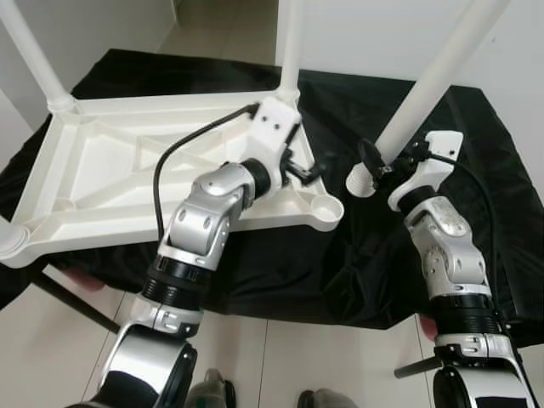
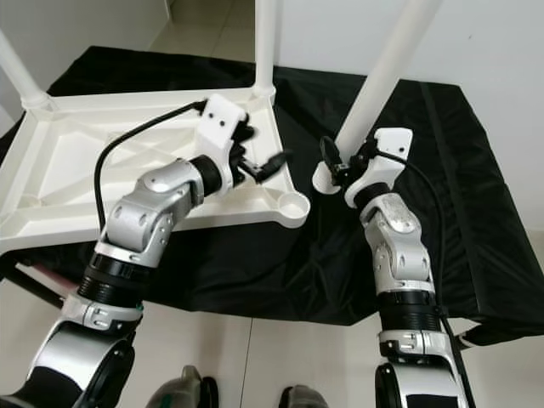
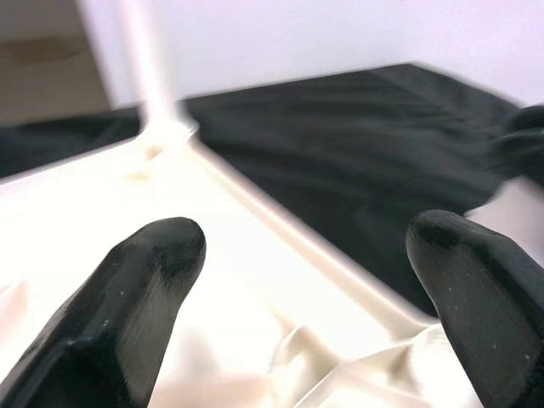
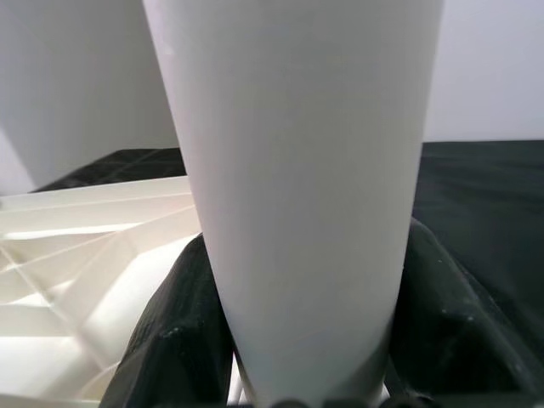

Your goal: Building children table

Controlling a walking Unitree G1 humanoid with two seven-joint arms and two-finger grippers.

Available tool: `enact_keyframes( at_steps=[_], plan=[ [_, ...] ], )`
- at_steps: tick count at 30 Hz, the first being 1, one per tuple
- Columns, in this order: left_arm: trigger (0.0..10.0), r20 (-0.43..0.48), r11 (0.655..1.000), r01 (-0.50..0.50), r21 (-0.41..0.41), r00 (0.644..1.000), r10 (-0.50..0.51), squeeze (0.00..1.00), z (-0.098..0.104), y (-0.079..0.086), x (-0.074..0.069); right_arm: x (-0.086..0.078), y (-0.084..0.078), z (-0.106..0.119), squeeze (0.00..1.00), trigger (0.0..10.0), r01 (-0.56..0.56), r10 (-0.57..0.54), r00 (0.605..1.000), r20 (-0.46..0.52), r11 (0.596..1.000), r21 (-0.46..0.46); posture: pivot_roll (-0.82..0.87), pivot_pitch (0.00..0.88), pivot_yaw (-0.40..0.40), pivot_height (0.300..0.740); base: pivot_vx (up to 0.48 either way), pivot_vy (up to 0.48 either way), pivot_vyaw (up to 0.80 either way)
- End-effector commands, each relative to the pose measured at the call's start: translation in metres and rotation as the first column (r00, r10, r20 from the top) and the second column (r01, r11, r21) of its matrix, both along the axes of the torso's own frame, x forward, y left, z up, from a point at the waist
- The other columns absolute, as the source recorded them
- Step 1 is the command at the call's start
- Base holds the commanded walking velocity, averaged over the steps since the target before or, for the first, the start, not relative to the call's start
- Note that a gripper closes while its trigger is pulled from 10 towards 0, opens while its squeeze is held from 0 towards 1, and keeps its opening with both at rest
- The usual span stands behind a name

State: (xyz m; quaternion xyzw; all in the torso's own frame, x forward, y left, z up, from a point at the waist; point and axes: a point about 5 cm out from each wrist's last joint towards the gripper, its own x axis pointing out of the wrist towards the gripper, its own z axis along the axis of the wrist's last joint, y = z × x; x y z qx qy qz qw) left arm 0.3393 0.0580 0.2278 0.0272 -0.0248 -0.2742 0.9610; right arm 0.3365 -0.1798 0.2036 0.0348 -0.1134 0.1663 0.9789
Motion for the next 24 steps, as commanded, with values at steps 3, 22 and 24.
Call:
enact_keyframes(
  at_steps=[3, 22, 24],
  plan=[
    [10.0, -0.017, 0.994, -0.106, 0.015, 0.994, 0.106, 0.00, -0.011, 0.013, 0.001, -0.002, 0.008, 0.000, 0.00, 10.0, -0.062, 0.062, 0.998, -0.007, 0.998, 0.000, 0.03, 0.026, -0.012, 0.740, 0.000, 0.000, 0.00],
    [10.0, -0.003, 0.973, -0.230, -0.027, 0.973, 0.230, 0.00, -0.009, 0.026, -0.008, -0.010, 0.042, -0.023, 0.00, 10.0, -0.305, 0.279, 0.938, -0.207, 0.947, -0.104, 0.06, 0.011, -0.038, 0.740, 0.000, 0.000, 0.00],
    [10.0, -0.002, 0.973, -0.231, -0.027, 0.973, 0.231, 0.00, -0.009, 0.025, -0.009, -0.008, 0.041, -0.026, 0.00, 10.0, -0.292, 0.262, 0.937, -0.231, 0.951, -0.104, 0.06, 0.010, -0.039, 0.740, 0.000, 0.000, 0.00]
  ],
)
